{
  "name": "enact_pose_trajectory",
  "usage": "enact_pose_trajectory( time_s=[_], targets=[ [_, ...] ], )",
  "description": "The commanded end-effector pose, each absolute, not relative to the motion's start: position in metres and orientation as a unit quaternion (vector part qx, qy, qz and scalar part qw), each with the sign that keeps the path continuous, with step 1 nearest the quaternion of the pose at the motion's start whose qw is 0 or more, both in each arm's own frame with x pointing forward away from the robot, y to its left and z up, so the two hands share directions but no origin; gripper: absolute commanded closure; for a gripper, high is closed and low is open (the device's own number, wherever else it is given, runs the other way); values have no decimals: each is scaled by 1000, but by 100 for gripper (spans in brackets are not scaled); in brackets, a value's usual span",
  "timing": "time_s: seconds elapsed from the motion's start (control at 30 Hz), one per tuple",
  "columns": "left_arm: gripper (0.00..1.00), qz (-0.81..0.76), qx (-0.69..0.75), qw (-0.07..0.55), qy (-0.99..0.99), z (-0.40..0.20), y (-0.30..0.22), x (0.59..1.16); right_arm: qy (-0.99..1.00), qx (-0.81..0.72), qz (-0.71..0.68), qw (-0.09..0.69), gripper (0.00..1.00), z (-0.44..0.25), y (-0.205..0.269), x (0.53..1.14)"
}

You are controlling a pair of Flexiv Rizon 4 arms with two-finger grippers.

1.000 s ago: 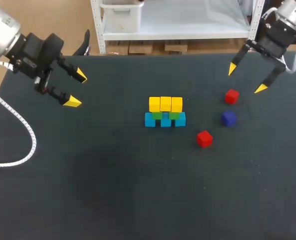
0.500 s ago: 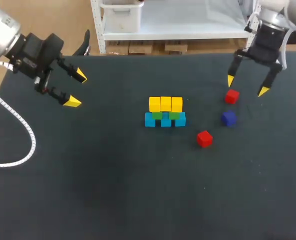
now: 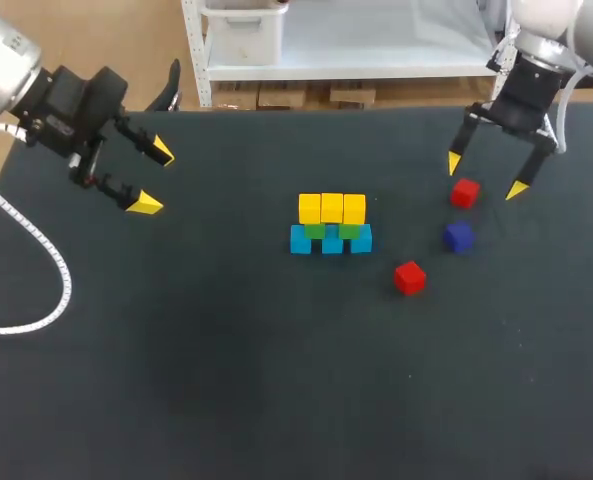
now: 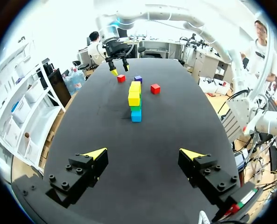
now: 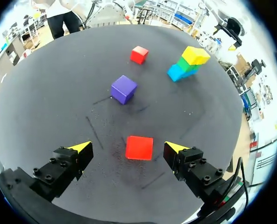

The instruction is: Place the blue cubes, place green cubes on the blue cubes, place the yellow cubes on the green cubes, then place the red cubes on the yellow cubes, and place purple cube on the red cubes.

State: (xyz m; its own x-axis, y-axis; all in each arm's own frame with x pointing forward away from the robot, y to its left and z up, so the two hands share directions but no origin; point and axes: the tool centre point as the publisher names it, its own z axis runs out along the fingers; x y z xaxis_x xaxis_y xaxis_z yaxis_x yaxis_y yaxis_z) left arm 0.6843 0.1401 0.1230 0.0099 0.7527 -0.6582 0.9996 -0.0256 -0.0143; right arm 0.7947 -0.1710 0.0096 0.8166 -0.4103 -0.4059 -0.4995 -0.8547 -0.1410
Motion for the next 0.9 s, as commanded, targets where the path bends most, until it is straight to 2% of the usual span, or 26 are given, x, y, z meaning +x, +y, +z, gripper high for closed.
enact_pose_trajectory(
  time_s=[0.03, 0.33, 0.87, 0.9],
  targets=[
    [0, -257, 669, 242, 654, 123, 141, 684, 249, -945, 192, 95, 0, 13, -164, 807],
    [0, -257, 669, 242, 654, 123, 141, 684, 296, -936, 179, 62, 0, 15, -161, 806],
    [0, -257, 669, 242, 654, 123, 141, 684, 335, -927, 158, 65, 0, -1, -159, 806],
    [0, -257, 669, 242, 654, 123, 141, 684, 337, -926, 155, 66, 5, -2, -159, 805]
  ],
)
